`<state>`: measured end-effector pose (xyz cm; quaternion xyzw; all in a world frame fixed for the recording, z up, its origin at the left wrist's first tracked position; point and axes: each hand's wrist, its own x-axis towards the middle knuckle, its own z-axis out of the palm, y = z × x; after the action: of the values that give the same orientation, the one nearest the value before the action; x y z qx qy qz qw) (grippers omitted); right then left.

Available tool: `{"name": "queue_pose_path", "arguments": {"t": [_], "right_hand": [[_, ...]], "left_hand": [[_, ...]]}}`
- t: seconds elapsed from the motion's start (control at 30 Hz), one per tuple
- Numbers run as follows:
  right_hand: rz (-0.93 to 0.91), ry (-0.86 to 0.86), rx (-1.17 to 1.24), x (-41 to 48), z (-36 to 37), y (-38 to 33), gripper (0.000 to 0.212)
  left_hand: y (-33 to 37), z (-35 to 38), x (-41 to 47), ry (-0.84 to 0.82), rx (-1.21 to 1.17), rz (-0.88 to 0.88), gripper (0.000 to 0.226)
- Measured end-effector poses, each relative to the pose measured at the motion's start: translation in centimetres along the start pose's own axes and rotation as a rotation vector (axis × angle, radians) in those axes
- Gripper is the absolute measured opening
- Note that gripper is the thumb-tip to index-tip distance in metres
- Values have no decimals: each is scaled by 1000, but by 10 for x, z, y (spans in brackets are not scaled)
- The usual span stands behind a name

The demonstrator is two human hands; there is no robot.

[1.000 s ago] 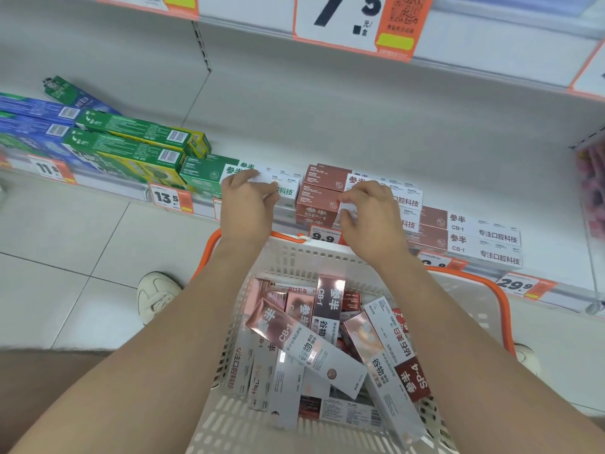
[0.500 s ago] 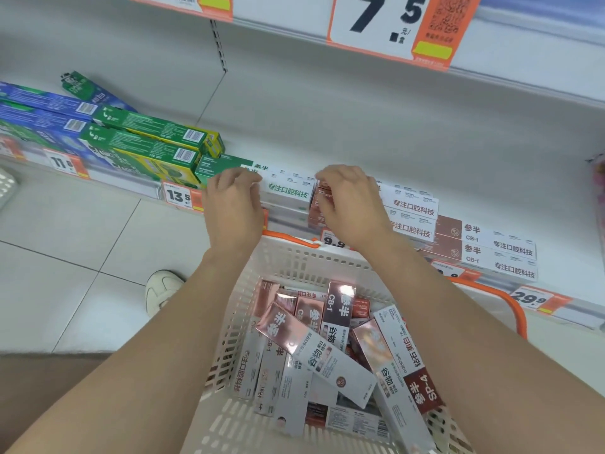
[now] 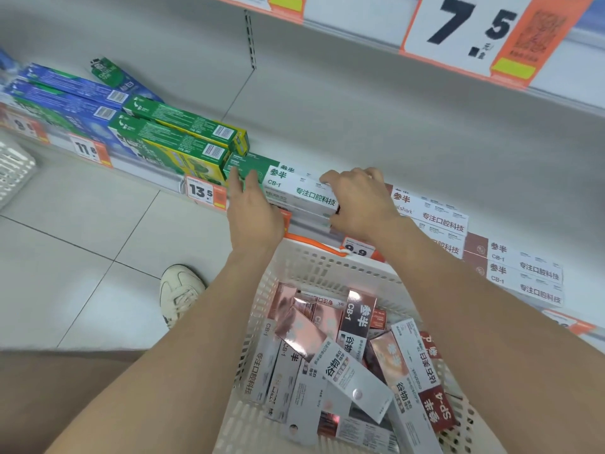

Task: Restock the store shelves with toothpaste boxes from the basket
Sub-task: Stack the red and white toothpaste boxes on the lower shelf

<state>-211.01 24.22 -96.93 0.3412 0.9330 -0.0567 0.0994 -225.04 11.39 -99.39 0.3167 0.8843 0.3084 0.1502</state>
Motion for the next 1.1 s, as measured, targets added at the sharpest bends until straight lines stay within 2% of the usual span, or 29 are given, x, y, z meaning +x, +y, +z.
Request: {"name": "queue_pose_path", "arguments": {"t": [0.27, 0.57, 1.1], "right_hand": [[7, 19, 42, -4, 3, -2, 63], [94, 36, 191, -5, 6, -6, 67], [123, 100, 220, -3, 14, -6, 67]], "left_hand": [[4, -3, -3, -12, 19, -3, 69], [6, -3, -4, 7, 14, 0, 64], [8, -3, -7, 21, 8, -3, 61]]}}
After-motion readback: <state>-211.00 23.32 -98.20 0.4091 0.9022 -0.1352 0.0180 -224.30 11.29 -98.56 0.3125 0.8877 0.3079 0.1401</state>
